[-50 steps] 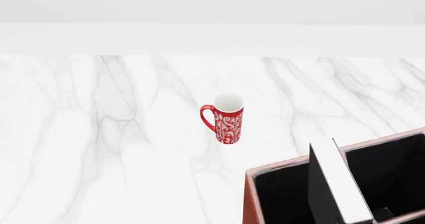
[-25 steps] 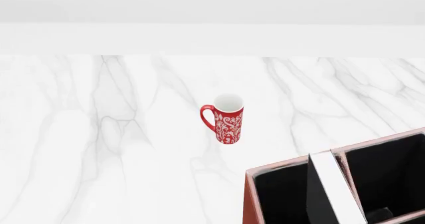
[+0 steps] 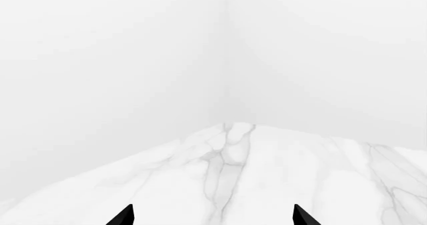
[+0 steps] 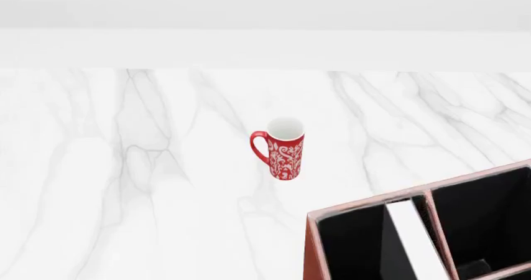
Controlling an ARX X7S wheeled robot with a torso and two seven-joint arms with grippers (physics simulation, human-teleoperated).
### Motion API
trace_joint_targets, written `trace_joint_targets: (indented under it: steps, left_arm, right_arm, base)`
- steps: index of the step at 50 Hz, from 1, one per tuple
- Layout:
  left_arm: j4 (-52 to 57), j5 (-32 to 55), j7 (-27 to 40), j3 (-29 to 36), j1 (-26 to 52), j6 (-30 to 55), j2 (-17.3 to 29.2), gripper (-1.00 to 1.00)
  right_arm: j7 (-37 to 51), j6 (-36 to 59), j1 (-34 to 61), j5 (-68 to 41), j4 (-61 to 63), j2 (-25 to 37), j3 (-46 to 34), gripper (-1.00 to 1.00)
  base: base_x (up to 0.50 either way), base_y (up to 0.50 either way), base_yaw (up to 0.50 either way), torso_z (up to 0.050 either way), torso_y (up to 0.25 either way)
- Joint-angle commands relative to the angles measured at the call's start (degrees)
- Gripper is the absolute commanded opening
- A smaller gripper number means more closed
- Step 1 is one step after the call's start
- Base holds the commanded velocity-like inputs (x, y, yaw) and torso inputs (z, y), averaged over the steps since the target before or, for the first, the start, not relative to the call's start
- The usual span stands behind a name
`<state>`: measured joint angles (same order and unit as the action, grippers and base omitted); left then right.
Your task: Pick up the book and place it in the left compartment of the caddy.
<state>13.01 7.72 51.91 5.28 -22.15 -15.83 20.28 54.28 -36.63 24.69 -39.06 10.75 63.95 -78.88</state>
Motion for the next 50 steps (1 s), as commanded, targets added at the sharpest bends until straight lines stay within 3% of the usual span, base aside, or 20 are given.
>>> trace_joint_targets:
  steps: [1,23,24,50]
  left_arm:
    - [-0.02,0.11,0.04,0.01,-0.07,-0.31,0.06,1.00]
    - [0.33,0.09,0.30,0.10,-0.24,-0.22,0.17,1.00]
    - [0.35,0.06,0.32,0.09,-0.28,-0.27,0.19,1.00]
    - [-0.05,0.40,0.35,0.21,-0.06,-0.52,0.35,1.00]
  right_arm:
    - [-0.53,-0.49,1.38,1.61,-1.55,-1.51,1.23,-1.00]
    - [-0.99,-0.80,0.46,1.44,-3.17,-2.31,1.42,-1.00]
    - [-0.67,-0.61,0.41,1.60,-3.23,-2.34,1.47,1.00]
    - [-0.48,-0.41,0.25,1.85,-2.01,-1.74,2.15,1.00]
  base:
    - [0.00,0.00,0.00,0.000,0.000]
    - [0.00,0.00,0.00,0.000,0.001]
    - [0.00,0.00,0.00,0.000,0.000]
    - [0.00,0.00,0.00,0.000,0.000]
